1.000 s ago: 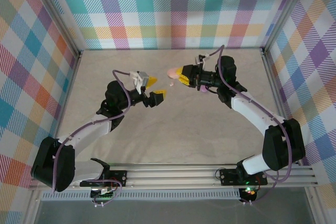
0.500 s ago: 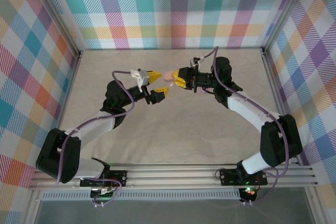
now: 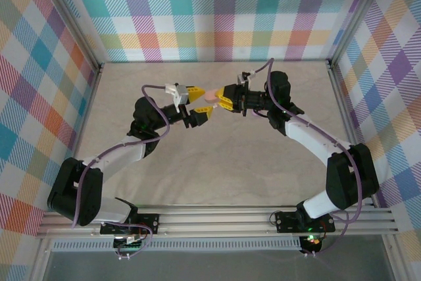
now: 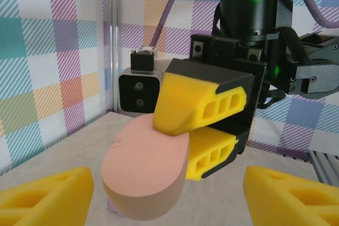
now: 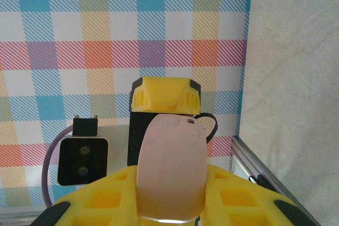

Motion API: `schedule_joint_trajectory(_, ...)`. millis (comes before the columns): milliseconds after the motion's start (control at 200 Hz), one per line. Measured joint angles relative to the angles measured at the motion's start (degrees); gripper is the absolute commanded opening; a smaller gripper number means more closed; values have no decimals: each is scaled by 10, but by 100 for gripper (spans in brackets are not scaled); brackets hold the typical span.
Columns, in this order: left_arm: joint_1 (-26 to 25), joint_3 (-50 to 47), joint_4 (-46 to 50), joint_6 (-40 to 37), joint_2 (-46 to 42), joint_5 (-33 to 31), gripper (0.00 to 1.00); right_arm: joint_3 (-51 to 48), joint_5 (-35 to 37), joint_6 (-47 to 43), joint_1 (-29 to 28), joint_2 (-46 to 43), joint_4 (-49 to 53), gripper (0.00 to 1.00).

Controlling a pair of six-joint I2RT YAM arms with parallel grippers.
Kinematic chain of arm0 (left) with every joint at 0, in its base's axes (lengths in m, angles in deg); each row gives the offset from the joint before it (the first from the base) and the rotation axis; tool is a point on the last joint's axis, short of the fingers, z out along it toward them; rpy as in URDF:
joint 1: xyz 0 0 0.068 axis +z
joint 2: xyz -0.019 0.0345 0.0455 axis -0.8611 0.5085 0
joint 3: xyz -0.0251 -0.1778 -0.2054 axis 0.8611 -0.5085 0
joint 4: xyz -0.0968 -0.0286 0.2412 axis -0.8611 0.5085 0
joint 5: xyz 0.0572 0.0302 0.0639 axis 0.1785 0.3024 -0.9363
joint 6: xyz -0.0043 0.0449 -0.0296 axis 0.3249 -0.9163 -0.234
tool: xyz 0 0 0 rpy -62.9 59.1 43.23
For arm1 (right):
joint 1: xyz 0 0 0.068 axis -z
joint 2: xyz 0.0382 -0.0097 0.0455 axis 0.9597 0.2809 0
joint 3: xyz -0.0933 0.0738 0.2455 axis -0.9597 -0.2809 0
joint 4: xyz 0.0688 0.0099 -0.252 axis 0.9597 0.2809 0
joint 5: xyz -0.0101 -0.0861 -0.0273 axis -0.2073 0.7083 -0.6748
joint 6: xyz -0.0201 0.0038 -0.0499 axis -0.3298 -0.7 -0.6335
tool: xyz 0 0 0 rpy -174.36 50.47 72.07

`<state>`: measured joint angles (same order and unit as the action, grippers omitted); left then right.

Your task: Insert wireless bluetooth earbuds into charging case

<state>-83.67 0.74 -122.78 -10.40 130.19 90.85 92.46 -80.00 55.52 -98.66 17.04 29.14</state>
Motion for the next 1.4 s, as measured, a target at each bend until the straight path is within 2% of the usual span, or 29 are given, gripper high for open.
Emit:
schedule_joint_trajectory(435,0,3,-3,8,21,15,63,0,0,0,-10,-2,0,25)
schedule_joint_trajectory(665,0,10,-14,17,30,21,46,0,-2,0,-10,-6,0,25)
schedule_joint_trajectory(945,0,11,-14,18,30,26,32,0,-4,0,-9,-7,0,26)
schedule_joint_trajectory(995,0,11,-14,18,30,26,32,0,-4,0,-9,-8,0,30)
schedule_joint_trajectory(1090,0,11,-13,18,30,28,29,0,-3,-3,-10,-8,3,44)
schedule_joint_trajectory(1210,0,11,-1,13,29,28,26,0,8,-31,-10,-16,23,52)
schedule_joint_trajectory(1400,0,18,77,-20,-10,30,22,33,63,-182,-9,-85,167,62)
